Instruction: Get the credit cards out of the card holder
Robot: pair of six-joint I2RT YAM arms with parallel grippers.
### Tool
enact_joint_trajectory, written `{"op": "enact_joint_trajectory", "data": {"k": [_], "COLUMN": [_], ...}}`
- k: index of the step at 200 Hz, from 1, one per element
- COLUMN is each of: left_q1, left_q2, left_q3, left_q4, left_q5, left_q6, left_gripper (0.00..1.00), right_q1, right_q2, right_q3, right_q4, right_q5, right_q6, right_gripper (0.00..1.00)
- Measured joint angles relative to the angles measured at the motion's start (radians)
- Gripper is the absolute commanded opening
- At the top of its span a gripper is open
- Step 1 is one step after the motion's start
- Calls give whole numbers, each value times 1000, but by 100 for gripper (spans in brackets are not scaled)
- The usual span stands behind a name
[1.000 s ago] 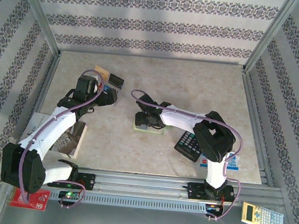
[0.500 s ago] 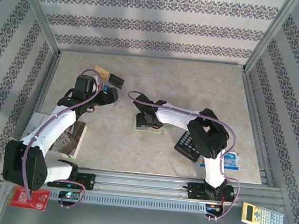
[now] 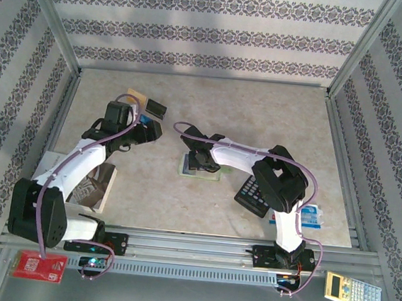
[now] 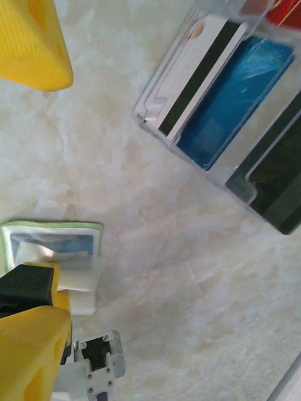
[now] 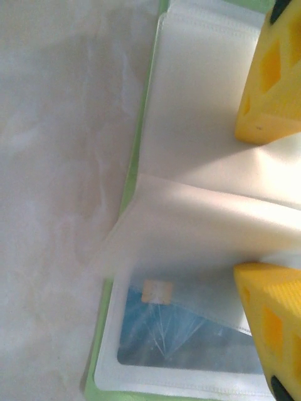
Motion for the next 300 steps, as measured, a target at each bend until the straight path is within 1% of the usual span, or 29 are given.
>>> {"op": "enact_joint_trajectory", "data": {"k": [26, 40, 55, 69, 104, 121, 149, 165, 192, 215, 246, 300], "left_q1": [-1, -5, -16, -40, -134, -172, -211, -224, -236, -238, -238, -239], "left_q2": [50, 73, 101, 130, 237, 289, 363, 405, 455, 475, 506, 506], "left_q3": [-3, -9, -19, -28, -32, -32, -24, 2, 56, 68, 69, 70], "left_q4": [22, 39, 60, 90, 176, 209, 224, 217, 204, 190, 161, 155], "left_q5": [79, 115, 145, 169, 216, 228, 236, 242, 242, 241, 218, 204], "left_q6": [-31, -52, -77, -103, -169, -189, -199, -195, -175, -164, -159, -141], "left_gripper": [73, 67, 62, 57, 42, 37, 35, 31, 27, 24, 23, 22], "right_q1": [-13, -19, -24, -26, -26, -26, -29, -31, -33, -33, -33, -42], "right_q2": [-22, -32, -39, -45, -59, -64, -66, -66, -70, -73, -82, -132], "right_q3": [-35, -51, -64, -73, -96, -105, -109, -109, -114, -117, -127, -189], "right_q4": [35, 53, 67, 78, 108, 118, 128, 129, 135, 137, 144, 162], "right_q5": [-16, -25, -31, -35, -37, -37, -37, -41, -45, -45, -44, -32], "right_q6": [0, 1, 2, 3, 7, 14, 22, 23, 26, 27, 31, 73], "right_gripper": [47, 43, 43, 41, 38, 37, 37, 37, 37, 37, 38, 41]}}
